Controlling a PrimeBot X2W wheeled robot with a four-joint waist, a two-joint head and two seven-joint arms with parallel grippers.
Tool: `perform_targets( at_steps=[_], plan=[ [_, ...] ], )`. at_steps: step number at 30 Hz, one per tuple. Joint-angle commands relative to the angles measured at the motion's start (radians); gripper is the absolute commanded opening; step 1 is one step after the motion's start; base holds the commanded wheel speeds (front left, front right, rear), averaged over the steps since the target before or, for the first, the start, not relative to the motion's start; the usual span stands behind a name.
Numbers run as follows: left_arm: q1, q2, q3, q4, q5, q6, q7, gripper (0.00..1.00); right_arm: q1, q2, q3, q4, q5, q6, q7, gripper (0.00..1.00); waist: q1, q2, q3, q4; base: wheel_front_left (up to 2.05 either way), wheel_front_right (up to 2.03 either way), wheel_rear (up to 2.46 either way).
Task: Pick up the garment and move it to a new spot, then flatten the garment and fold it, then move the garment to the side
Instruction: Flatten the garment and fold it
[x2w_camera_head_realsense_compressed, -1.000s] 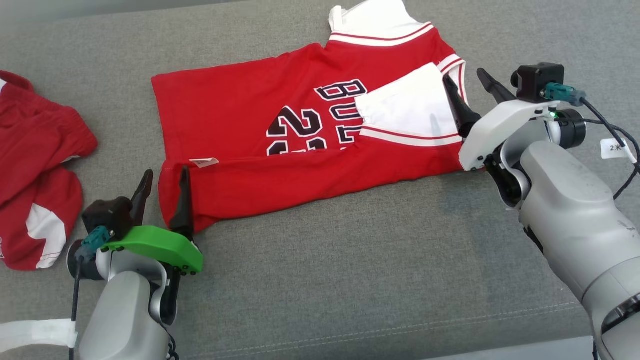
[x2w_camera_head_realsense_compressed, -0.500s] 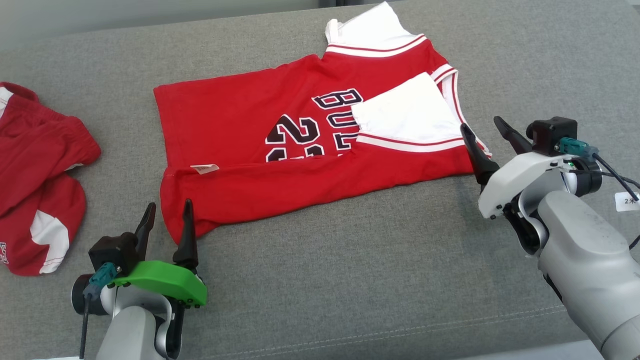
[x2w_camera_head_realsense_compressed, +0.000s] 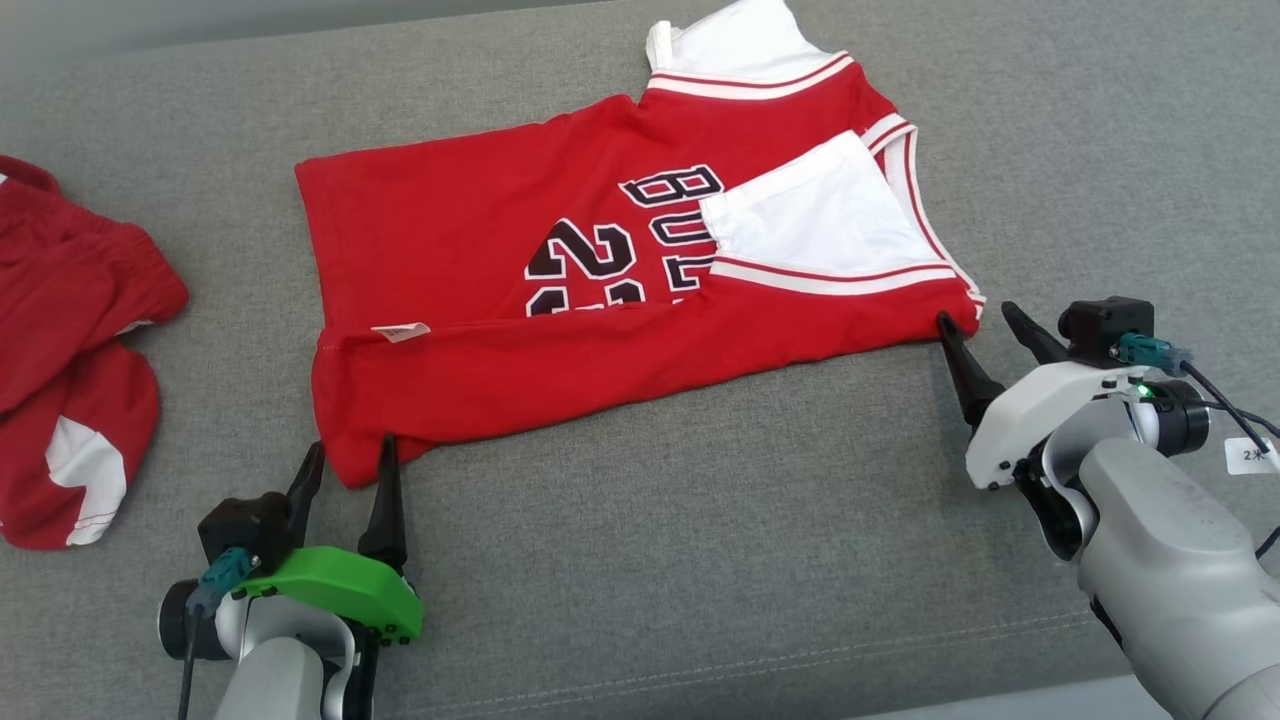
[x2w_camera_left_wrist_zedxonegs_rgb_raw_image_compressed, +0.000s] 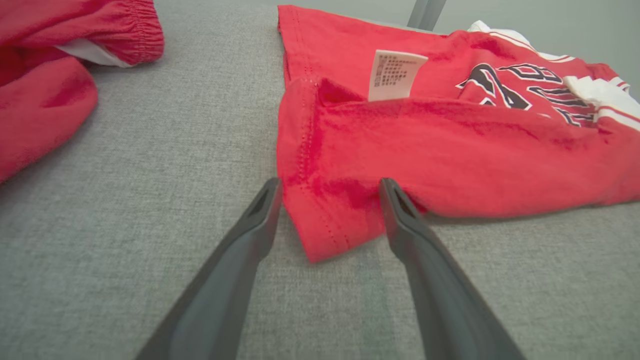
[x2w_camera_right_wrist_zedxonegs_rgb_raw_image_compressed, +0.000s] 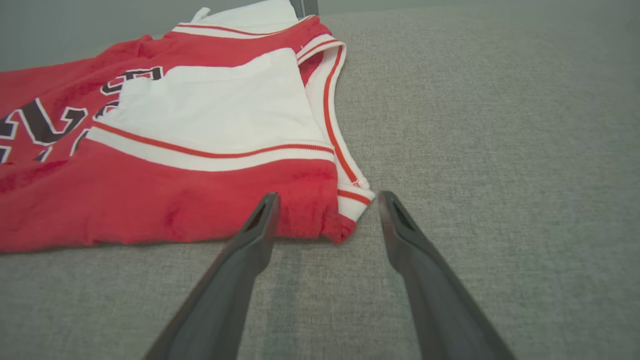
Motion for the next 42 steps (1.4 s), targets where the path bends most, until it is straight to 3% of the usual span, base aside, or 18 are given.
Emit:
perform_targets(
  at_steps=[1, 9, 10, 11, 12, 27, 42],
  plan=[
    [-0.009, -0.003, -0.001, 0.008, 0.002, -0.003, 0.000, 1.00, 0.005, 0.005, -0.001, 0.010, 0.002, 0.000, -0.003, 1.00, 0.0000, 0.0000, 0.006, 0.001, 0.00, 0.00, 0.00],
    [-0.042, -0.006, -0.011, 0.070, 0.007, -0.006, 0.000, 1.00, -0.024, 0.028, 0.009, 0.054, 0.005, 0.000, -0.003, 1.00, 0.0000, 0.0000, 0.023, 0.006, 0.00, 0.00, 0.00],
    [-0.047, -0.007, -0.013, 0.076, 0.005, -0.007, 0.000, 0.84, -0.026, 0.032, 0.012, 0.060, 0.007, 0.000, -0.003, 0.64, 0.0000, 0.0000, 0.024, 0.007, 0.00, 0.00, 0.00],
    [-0.052, -0.007, -0.016, 0.080, 0.001, -0.007, 0.000, 0.45, -0.027, 0.034, 0.015, 0.065, 0.010, 0.000, -0.003, 0.23, 0.0000, 0.0000, 0.024, 0.007, 0.00, 0.00, 0.00],
    [-0.053, -0.008, -0.020, 0.085, -0.002, -0.008, 0.000, 0.00, -0.029, 0.034, 0.018, 0.070, 0.012, 0.000, -0.003, 0.00, 0.0000, 0.0000, 0.024, 0.008, 0.00, 0.00, 0.00],
    [-0.019, 0.008, -0.046, 0.075, -0.023, -0.008, 0.000, 0.00, 0.024, -0.013, -0.016, 0.043, 0.048, -0.001, -0.003, 0.00, 0.0000, 0.0000, -0.033, 0.010, 0.00, 0.00, 0.00],
    [0.130, 0.000, -0.025, 0.017, -0.039, -0.007, 0.000, 0.00, 0.272, -0.069, -0.059, -0.128, 0.051, -0.001, 0.002, 0.00, 0.0000, 0.0000, -0.135, -0.037, 0.00, 0.00, 0.00]
  ],
)
